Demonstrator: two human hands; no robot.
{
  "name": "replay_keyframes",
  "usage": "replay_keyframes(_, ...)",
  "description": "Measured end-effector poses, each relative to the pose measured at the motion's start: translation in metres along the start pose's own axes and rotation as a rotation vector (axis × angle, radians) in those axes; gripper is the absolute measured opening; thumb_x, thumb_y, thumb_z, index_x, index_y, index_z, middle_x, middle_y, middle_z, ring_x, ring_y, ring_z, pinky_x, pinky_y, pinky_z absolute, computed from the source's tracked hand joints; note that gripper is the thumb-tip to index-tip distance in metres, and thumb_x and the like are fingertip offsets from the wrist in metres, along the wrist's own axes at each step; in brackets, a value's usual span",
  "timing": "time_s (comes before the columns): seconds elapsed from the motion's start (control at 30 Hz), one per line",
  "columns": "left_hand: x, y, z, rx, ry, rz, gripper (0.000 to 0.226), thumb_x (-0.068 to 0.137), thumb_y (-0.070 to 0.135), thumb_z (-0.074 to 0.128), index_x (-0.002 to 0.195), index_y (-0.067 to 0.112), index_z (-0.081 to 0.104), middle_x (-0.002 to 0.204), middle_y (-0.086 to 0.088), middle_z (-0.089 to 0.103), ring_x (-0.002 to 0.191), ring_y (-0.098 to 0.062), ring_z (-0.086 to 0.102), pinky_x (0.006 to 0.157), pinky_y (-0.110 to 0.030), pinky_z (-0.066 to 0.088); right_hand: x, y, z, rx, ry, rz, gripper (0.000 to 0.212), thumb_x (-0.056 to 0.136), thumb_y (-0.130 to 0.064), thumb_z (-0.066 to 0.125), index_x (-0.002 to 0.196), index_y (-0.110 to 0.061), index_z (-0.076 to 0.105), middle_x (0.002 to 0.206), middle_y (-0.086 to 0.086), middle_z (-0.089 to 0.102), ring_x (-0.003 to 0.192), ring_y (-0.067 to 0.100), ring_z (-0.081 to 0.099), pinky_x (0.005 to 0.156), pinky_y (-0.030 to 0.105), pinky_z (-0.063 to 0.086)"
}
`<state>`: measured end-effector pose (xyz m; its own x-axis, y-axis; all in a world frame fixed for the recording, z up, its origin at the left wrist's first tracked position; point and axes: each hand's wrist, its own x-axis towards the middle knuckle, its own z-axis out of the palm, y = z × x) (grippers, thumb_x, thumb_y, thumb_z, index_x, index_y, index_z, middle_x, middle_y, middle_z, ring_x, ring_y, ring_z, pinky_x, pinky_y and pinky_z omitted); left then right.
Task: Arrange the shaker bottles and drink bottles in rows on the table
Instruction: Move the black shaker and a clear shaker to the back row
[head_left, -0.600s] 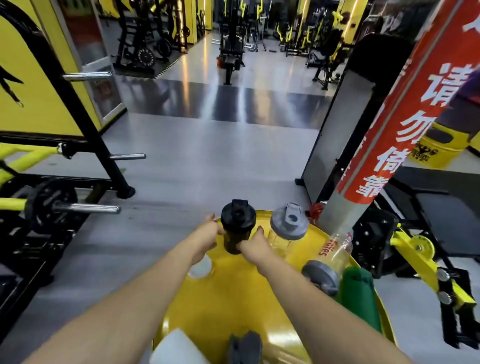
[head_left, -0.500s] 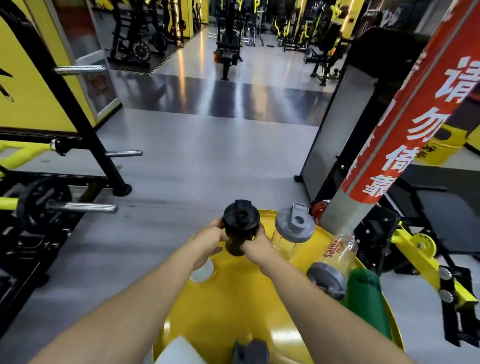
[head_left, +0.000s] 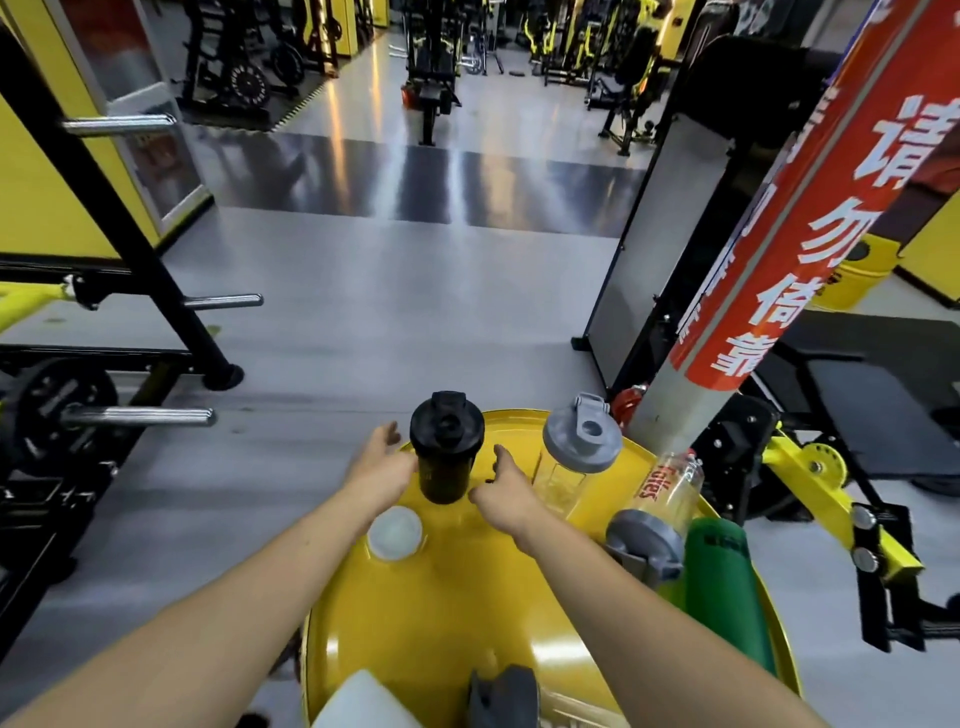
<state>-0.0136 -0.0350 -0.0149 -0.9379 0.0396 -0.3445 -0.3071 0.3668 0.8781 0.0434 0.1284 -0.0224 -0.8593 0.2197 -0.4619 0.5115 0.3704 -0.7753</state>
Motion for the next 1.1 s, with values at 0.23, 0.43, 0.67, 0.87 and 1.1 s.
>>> replay_keyframes(0.23, -0.055, 0.031, 0.036, 0.119, 0.150, 0.374, 0.016, 0.083, 0.003, 0.058, 0.085, 0.018, 0.063, 0.085, 0.005, 0.064, 0.080, -0.014, 0.058, 0.065, -0.025, 0.043, -0.029, 0.060, -0.075, 0.075, 0.172, 0.147, 0.033, 0.086, -0.008, 0.060, 0.120, -0.009, 0.063, 0.091, 0.013, 0.073, 0.086, 0.030, 0.074, 0.078, 0.048, 0.061)
replay_keyframes(0.43, -0.067, 0.048, 0.085, 0.160, 0.086, 0.499, 0.013, 0.081, 0.008, 0.059, 0.073, 0.018, 0.064, 0.076, 0.006, 0.065, 0.072, -0.013, 0.060, 0.063, -0.027, 0.048, -0.031, 0.066, -0.114, 0.089, 0.297, 0.167, 0.056, 0.089, -0.016, 0.064, 0.140, -0.017, 0.042, 0.113, 0.016, 0.067, 0.079, 0.030, 0.066, 0.058, 0.038, 0.055)
replay_keyframes(0.67, -0.062, 0.036, 0.112, 0.113, -0.160, 0.225, 0.038, 0.090, 0.010, 0.057, 0.126, 0.020, 0.061, 0.118, 0.003, 0.067, 0.099, -0.014, 0.062, 0.079, -0.027, 0.051, -0.020, 0.064, -0.118, 0.043, 0.212, 0.034, 0.081, 0.084, -0.018, 0.075, 0.151, -0.026, 0.031, 0.146, 0.004, 0.050, 0.119, 0.028, 0.057, 0.089, 0.041, 0.054)
replay_keyframes(0.87, -0.059, 0.030, 0.129, -0.059, -0.362, 0.079, 0.078, 0.087, 0.008, 0.068, 0.153, 0.031, 0.032, 0.143, 0.013, 0.050, 0.121, -0.013, 0.057, 0.095, -0.032, 0.047, -0.013, 0.063, -0.115, 0.043, 0.148, -0.037, 0.078, 0.084, -0.010, 0.071, 0.150, -0.029, 0.032, 0.144, 0.000, 0.052, 0.110, 0.020, 0.060, 0.079, 0.031, 0.052)
replay_keyframes(1.1, -0.049, 0.024, 0.115, -0.142, -0.307, 0.053, 0.086, 0.086, -0.001, 0.064, 0.155, 0.032, 0.026, 0.137, 0.012, 0.052, 0.128, -0.015, 0.053, 0.107, -0.042, 0.046, 0.001, 0.042, -0.104, 0.071, 0.013, -0.114, 0.086, 0.086, -0.001, 0.067, 0.157, -0.026, 0.025, 0.154, 0.000, 0.043, 0.110, 0.013, 0.056, 0.082, 0.028, 0.051)
